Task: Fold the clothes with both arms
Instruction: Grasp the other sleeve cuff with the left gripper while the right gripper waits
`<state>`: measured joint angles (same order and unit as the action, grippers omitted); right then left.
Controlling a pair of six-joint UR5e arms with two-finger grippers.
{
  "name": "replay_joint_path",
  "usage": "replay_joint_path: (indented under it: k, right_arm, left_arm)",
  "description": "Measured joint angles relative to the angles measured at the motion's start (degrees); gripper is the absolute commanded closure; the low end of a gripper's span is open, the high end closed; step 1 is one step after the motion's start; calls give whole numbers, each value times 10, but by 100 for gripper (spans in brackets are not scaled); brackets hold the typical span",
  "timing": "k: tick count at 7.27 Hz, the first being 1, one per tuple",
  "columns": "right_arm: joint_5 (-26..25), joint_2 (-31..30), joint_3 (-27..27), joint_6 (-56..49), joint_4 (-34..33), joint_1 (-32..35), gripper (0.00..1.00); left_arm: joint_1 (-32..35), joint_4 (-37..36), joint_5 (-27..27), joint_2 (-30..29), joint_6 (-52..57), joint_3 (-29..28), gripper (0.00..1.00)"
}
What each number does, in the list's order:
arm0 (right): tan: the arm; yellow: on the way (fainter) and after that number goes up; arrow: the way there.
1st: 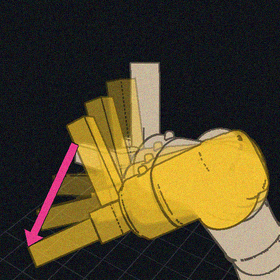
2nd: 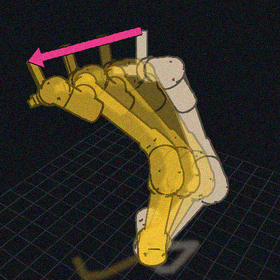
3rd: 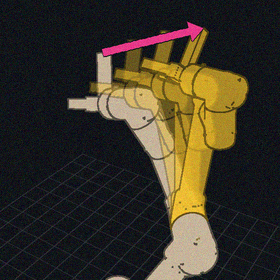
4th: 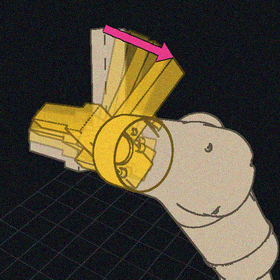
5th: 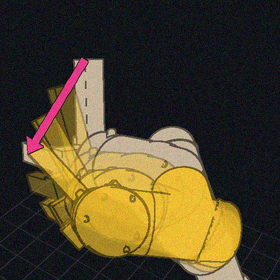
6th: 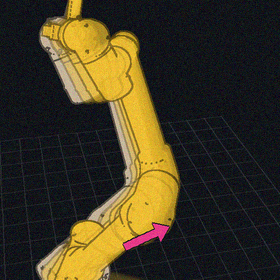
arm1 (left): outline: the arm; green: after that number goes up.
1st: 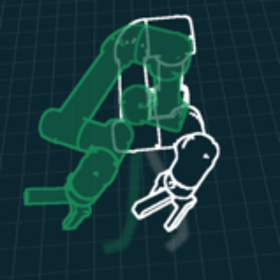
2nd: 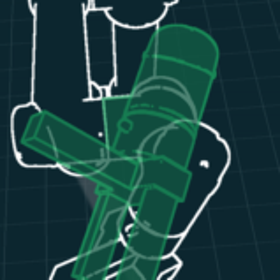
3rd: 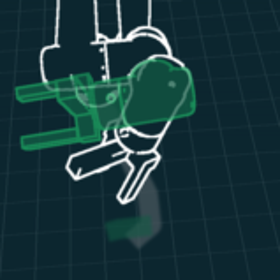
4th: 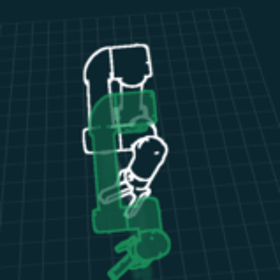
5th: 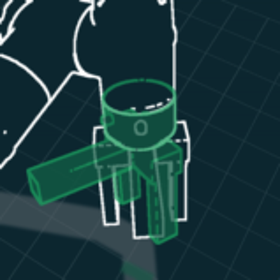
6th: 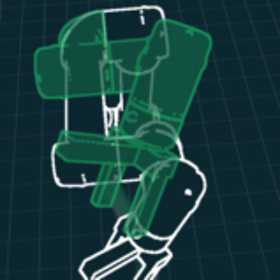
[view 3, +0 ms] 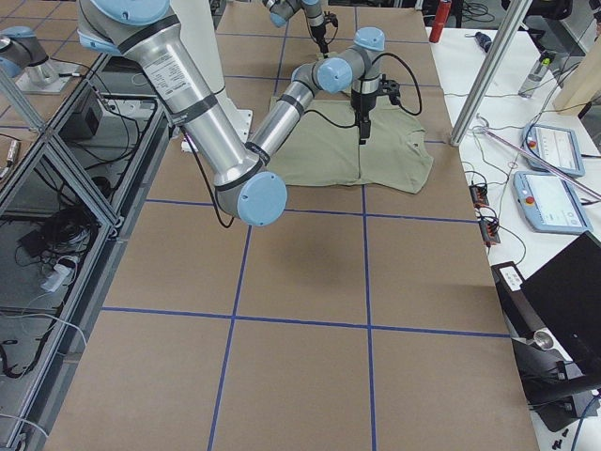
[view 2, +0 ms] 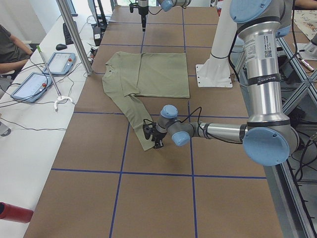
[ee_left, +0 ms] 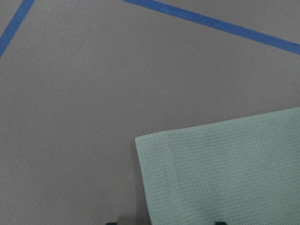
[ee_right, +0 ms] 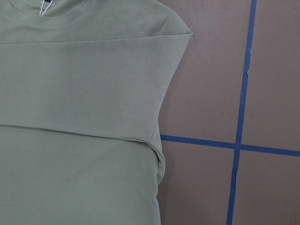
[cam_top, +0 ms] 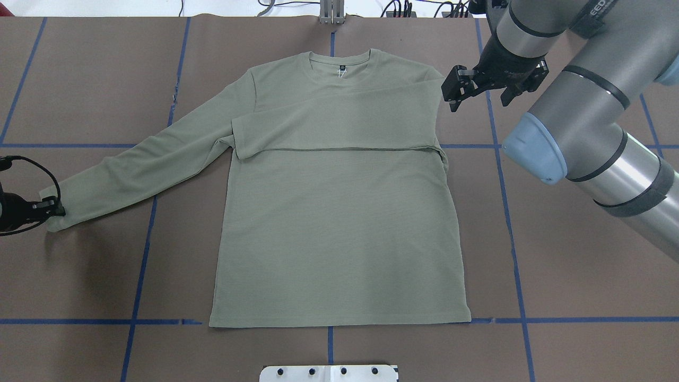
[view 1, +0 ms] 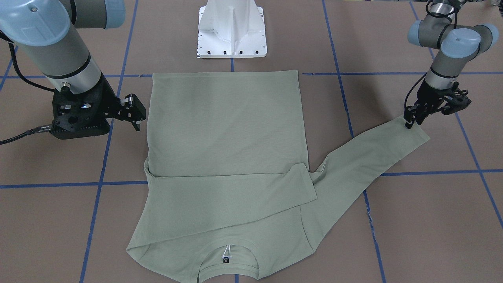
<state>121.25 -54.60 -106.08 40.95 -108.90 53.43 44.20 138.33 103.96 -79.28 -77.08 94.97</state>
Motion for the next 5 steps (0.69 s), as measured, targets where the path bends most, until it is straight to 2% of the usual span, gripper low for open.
replay_joint_path:
  k: [1,2,3,5]
  right_arm:
    - [1,-1,0,0,0,0,0]
    - [2,-1,0,0,1,1,0]
    - [2,-1,1,0,1,1,0]
    - [3,-2,1,0,0,4,0]
  left_arm:
    - [0,0,0,0,0,1,68]
    - [0,-1,0,0,0,2,77]
    - [0,-1,0,0,0,3,100]
    - [1,-1,2,0,-2,11,100]
